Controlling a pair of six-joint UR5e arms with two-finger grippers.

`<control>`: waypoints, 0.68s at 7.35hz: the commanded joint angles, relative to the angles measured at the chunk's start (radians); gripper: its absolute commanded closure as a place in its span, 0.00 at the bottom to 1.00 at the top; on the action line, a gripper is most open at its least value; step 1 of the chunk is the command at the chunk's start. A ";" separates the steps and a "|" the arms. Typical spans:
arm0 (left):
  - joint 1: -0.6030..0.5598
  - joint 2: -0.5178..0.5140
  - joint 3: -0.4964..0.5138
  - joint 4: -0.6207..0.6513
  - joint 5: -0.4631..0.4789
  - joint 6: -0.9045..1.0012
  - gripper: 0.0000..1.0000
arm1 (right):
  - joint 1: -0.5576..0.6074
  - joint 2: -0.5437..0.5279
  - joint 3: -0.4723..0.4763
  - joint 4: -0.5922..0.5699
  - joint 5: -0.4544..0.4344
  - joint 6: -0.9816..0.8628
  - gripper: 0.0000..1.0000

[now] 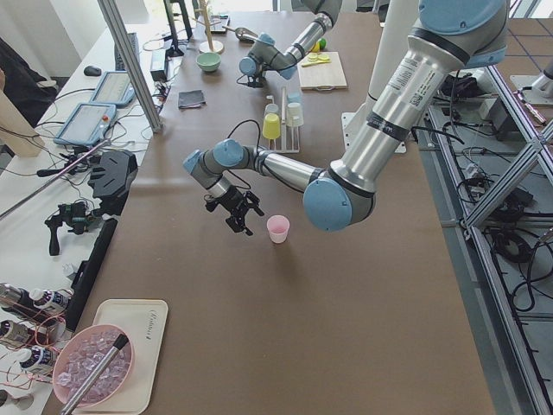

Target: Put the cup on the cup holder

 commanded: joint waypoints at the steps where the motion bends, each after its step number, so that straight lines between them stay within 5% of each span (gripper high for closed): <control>1: 0.024 0.001 0.047 0.011 -0.072 -0.007 0.01 | 0.000 0.001 0.002 0.001 -0.010 0.000 0.62; 5: 0.053 0.000 0.090 0.054 -0.092 -0.001 0.02 | 0.009 0.003 0.012 -0.001 -0.021 -0.002 0.63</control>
